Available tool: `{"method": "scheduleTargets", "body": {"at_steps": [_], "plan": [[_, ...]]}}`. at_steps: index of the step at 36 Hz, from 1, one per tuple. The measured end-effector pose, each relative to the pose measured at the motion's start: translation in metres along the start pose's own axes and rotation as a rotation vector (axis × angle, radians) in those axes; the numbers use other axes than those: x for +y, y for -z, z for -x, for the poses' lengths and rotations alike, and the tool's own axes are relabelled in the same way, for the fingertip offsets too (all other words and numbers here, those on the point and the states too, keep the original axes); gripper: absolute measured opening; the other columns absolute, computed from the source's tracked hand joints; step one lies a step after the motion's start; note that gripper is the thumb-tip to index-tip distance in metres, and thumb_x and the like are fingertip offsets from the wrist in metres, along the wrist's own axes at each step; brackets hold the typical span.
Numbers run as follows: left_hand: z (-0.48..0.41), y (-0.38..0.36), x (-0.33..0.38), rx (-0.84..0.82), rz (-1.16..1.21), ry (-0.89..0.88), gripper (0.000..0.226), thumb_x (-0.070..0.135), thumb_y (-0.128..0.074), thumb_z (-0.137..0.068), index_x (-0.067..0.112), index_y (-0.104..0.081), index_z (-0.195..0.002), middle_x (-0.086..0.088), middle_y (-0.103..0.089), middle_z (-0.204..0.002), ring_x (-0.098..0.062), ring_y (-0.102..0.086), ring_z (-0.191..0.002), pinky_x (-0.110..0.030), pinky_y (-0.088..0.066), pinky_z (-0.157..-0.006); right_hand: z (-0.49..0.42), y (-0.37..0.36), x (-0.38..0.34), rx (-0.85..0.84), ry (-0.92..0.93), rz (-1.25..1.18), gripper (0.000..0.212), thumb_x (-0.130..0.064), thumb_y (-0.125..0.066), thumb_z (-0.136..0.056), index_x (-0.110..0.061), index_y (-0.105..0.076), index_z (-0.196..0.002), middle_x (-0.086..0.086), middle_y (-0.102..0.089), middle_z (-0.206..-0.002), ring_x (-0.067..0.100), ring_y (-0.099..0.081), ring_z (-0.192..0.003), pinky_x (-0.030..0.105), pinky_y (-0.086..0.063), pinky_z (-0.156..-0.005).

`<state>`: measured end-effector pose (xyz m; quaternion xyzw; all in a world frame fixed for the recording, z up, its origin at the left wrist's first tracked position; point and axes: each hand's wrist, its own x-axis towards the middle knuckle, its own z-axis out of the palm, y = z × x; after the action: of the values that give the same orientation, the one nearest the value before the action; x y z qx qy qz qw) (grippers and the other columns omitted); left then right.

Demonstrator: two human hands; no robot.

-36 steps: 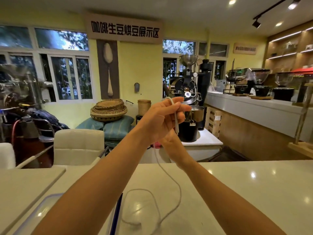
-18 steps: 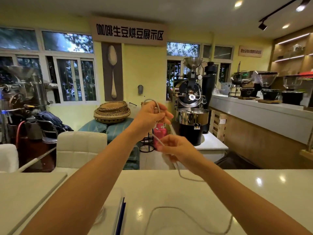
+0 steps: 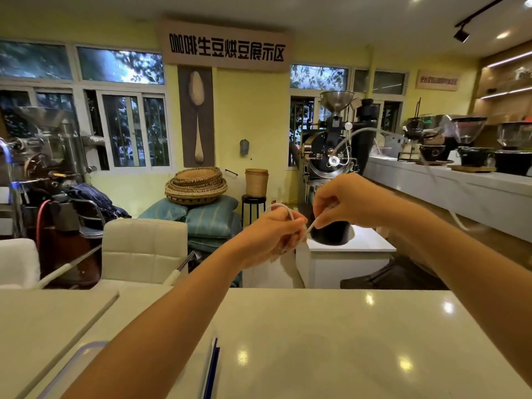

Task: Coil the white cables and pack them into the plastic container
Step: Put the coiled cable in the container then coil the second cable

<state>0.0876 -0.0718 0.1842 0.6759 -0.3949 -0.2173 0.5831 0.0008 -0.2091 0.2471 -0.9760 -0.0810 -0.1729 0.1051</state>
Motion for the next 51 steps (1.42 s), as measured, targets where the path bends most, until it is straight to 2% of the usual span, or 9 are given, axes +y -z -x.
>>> {"method": "scheduleTargets", "body": {"at_steps": [12, 16, 26, 30, 33, 39, 43, 47, 51], "plan": [[0.011, -0.004, -0.001, -0.117, 0.197, -0.01, 0.038, 0.016, -0.027, -0.099, 0.009, -0.059, -0.079, 0.001, -0.061, -0.054, -0.009, -0.055, -0.048, -0.018, -0.046, -0.05, -0.013, -0.001, 0.018, 0.151, 0.094, -0.14, 0.014, -0.015, -0.071, -0.073, -0.001, -0.069, -0.079, -0.011, -0.053, -0.06, -0.012, -0.054, -0.055, 0.0, -0.041, -0.055], [0.014, -0.006, 0.001, -0.158, 0.223, -0.05, 0.039, 0.018, -0.025, -0.099, 0.011, -0.057, -0.078, 0.001, -0.057, -0.052, -0.01, -0.051, -0.046, -0.021, -0.042, -0.052, -0.013, -0.007, 0.027, 0.185, 0.066, -0.294, 0.006, -0.011, -0.068, -0.075, -0.007, -0.067, -0.071, -0.004, -0.057, -0.063, 0.004, -0.055, -0.06, 0.009, -0.045, -0.059], [0.016, -0.021, 0.022, -0.232, 0.345, -0.147, 0.033, 0.011, -0.025, -0.098, 0.01, -0.048, -0.074, 0.004, -0.048, -0.045, -0.008, -0.045, -0.041, -0.017, -0.041, -0.043, -0.01, -0.055, 0.034, 0.22, -0.025, -1.233, 0.015, -0.035, -0.072, -0.062, -0.02, -0.069, -0.059, -0.007, -0.061, -0.049, 0.007, -0.054, -0.05, 0.018, -0.048, -0.054], [0.01, -0.028, 0.028, -0.162, 0.396, -0.178, 0.033, 0.013, -0.026, -0.099, 0.01, -0.046, -0.073, 0.006, -0.047, -0.044, -0.007, -0.044, -0.04, -0.016, -0.039, -0.042, -0.011, -0.079, 0.005, 0.264, -0.211, -1.555, 0.035, 0.006, -0.035, -0.09, -0.009, -0.051, -0.062, 0.0, -0.051, -0.043, 0.006, -0.047, -0.038, 0.016, -0.039, -0.037], [0.005, -0.03, 0.03, -0.097, 0.45, -0.186, 0.035, 0.014, -0.027, -0.099, 0.011, -0.047, -0.07, 0.006, -0.048, -0.042, -0.006, -0.044, -0.04, -0.015, -0.04, -0.041, -0.016, -0.102, -0.014, 0.267, -0.29, -1.662, 0.041, -0.024, -0.027, -0.098, -0.022, -0.054, -0.067, -0.003, -0.052, -0.052, 0.007, -0.042, -0.054, 0.02, -0.03, -0.051], [-0.005, -0.021, 0.03, 0.042, 0.419, -0.186, 0.033, 0.012, -0.027, -0.099, 0.011, -0.043, -0.071, 0.006, -0.051, -0.042, -0.007, -0.046, -0.04, -0.017, -0.042, -0.044, -0.001, -0.113, -0.027, -0.03, -0.366, -1.401, 0.028, -0.009, -0.038, -0.096, -0.013, -0.051, -0.071, 0.003, -0.051, -0.059, 0.009, -0.035, -0.046, 0.015, -0.026, -0.035], [-0.009, -0.012, 0.026, 0.134, 0.15, -0.208, 0.033, 0.013, -0.027, -0.1, 0.013, -0.043, -0.07, 0.003, -0.052, -0.048, -0.008, -0.044, -0.045, -0.021, -0.038, -0.052, 0.01, -0.108, -0.024, -0.211, -0.298, -1.192, 0.022, -0.011, -0.042, -0.095, -0.019, -0.054, -0.079, -0.002, -0.054, -0.058, 0.004, -0.035, -0.04, 0.016, -0.026, -0.039], [-0.01, -0.007, 0.018, 0.233, -0.208, -0.256, 0.034, 0.009, -0.03, -0.099, 0.013, -0.039, -0.066, -0.003, -0.048, -0.058, -0.001, -0.044, -0.04, -0.011, -0.039, -0.046, 0.022, -0.094, -0.015, -0.347, -0.249, -0.891, 0.033, -0.005, -0.043, -0.094, -0.013, -0.049, -0.125, -0.001, -0.05, -0.063, 0.001, -0.036, -0.038, 0.01, -0.03, -0.039], [-0.009, -0.002, 0.006, 0.257, -0.402, -0.242, 0.035, 0.007, -0.031, -0.098, 0.012, -0.038, -0.065, 0.0, -0.048, -0.061, -0.006, -0.043, -0.051, -0.009, -0.04, -0.048, 0.029, -0.074, -0.01, -0.448, -0.211, -0.611, 0.03, -0.006, -0.049, -0.091, -0.005, -0.054, -0.121, -0.002, -0.052, -0.064, 0.004, -0.044, -0.05, 0.012, -0.038, -0.046]]}}
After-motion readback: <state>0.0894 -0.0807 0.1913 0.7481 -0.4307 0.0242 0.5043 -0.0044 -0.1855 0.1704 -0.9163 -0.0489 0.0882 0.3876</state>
